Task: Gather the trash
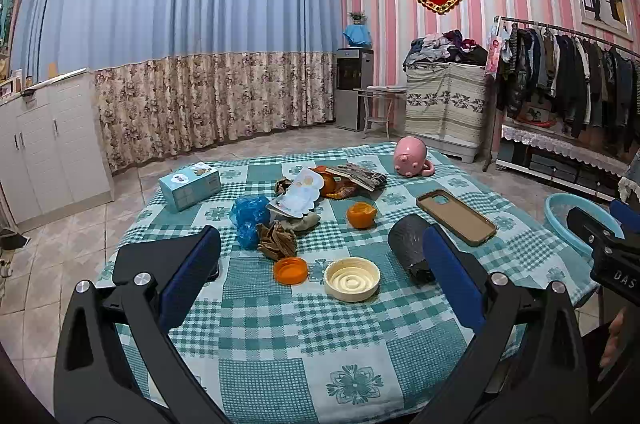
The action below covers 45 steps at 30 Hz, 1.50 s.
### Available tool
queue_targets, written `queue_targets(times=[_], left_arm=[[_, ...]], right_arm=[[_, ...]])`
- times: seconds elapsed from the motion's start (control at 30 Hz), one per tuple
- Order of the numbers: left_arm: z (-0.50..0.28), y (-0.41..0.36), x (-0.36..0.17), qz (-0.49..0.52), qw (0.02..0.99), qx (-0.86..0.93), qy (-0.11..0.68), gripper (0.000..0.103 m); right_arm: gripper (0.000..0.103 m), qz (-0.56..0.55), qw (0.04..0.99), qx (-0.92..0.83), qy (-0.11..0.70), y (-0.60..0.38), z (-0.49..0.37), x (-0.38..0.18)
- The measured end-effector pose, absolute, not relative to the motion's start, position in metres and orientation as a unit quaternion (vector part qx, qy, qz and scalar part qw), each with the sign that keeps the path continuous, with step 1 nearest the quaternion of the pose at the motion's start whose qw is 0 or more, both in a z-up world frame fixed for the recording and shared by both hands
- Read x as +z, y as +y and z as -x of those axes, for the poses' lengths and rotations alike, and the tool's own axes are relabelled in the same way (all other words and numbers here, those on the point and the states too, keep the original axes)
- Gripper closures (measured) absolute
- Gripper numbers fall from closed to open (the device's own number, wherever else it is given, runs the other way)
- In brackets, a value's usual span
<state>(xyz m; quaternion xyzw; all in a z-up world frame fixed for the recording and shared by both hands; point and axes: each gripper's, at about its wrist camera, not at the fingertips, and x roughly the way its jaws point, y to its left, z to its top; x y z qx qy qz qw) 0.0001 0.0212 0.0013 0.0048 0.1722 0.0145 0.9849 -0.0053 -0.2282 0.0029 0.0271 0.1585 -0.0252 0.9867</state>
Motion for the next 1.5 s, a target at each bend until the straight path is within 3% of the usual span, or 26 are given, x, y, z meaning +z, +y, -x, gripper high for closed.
queue_targets(times=[0.83, 1.5], left_arm=[[-0.024, 0.070, -0.019, 0.001, 0.975, 0.064, 0.211, 0.005], [-0.089, 0.084, -0.062, 0.006, 0.962, 0.051, 0.268, 0.005]], right_arm=[[0.004, -0.044, 0.982, -0.023, 0.180, -0.242, -0.002, 0.004], [0.004, -0.021, 0.967, 0.026, 0.252, -0.201, -0.084, 0.004]])
